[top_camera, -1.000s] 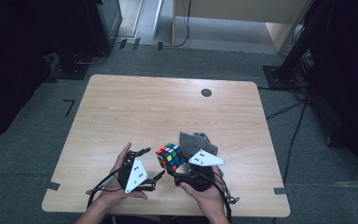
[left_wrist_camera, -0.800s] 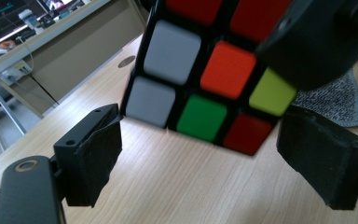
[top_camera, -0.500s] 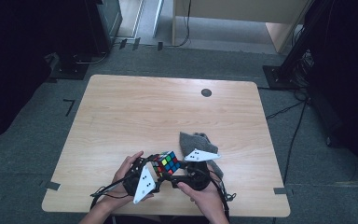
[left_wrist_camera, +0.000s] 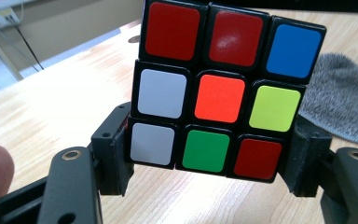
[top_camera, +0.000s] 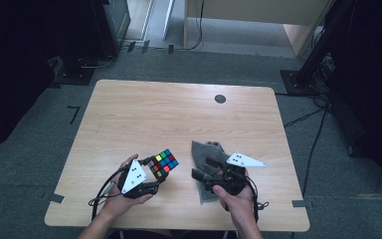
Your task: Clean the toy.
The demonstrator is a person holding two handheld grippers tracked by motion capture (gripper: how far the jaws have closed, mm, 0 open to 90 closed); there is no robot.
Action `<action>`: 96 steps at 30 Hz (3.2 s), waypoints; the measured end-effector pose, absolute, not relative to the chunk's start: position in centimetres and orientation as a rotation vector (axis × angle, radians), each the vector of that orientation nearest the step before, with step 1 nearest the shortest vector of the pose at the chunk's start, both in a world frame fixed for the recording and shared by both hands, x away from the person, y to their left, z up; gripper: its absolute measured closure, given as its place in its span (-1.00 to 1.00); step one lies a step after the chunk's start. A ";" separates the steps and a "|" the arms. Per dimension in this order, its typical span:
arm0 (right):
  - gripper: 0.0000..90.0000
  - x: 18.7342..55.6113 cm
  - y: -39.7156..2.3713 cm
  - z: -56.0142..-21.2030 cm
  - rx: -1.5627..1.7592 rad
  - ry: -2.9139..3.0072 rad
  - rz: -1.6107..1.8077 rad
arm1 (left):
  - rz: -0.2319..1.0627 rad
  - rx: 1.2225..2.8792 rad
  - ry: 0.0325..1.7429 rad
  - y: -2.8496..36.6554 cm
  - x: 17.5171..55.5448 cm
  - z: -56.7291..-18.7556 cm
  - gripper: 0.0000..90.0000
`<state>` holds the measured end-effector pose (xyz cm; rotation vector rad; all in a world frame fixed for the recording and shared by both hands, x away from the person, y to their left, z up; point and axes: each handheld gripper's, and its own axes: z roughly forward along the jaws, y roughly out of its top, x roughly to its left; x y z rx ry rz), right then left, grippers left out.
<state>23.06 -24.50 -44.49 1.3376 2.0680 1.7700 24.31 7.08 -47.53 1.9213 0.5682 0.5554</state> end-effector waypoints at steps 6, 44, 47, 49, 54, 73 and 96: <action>-0.36 24.2 -25.8 -48.4 1.412 1.993 1.347 | 0.480 1.893 0.619 7.5 24.7 -47.4 -0.29; -0.34 24.5 -22.3 -51.8 1.245 2.228 1.064 | 0.434 1.898 0.650 7.3 25.1 -47.3 -0.29; -0.04 24.5 -22.7 -51.9 1.282 2.216 1.062 | 0.429 1.905 0.640 7.2 25.1 -47.3 -0.29; 0.27 24.3 -23.0 -52.0 1.298 2.190 1.063 | 0.424 1.910 0.630 7.0 25.0 -47.4 -0.29; 0.63 24.2 -24.1 -51.4 1.356 2.145 1.100 | 0.412 1.927 0.602 6.5 24.8 -47.6 -0.29; 0.65 22.7 -22.6 -47.2 1.057 2.181 1.627 | 0.350 1.988 0.482 4.8 24.1 -48.9 -0.29; 0.63 22.2 -22.8 -46.2 1.160 2.197 1.606 | 0.351 1.941 0.492 5.3 23.7 -47.8 -0.25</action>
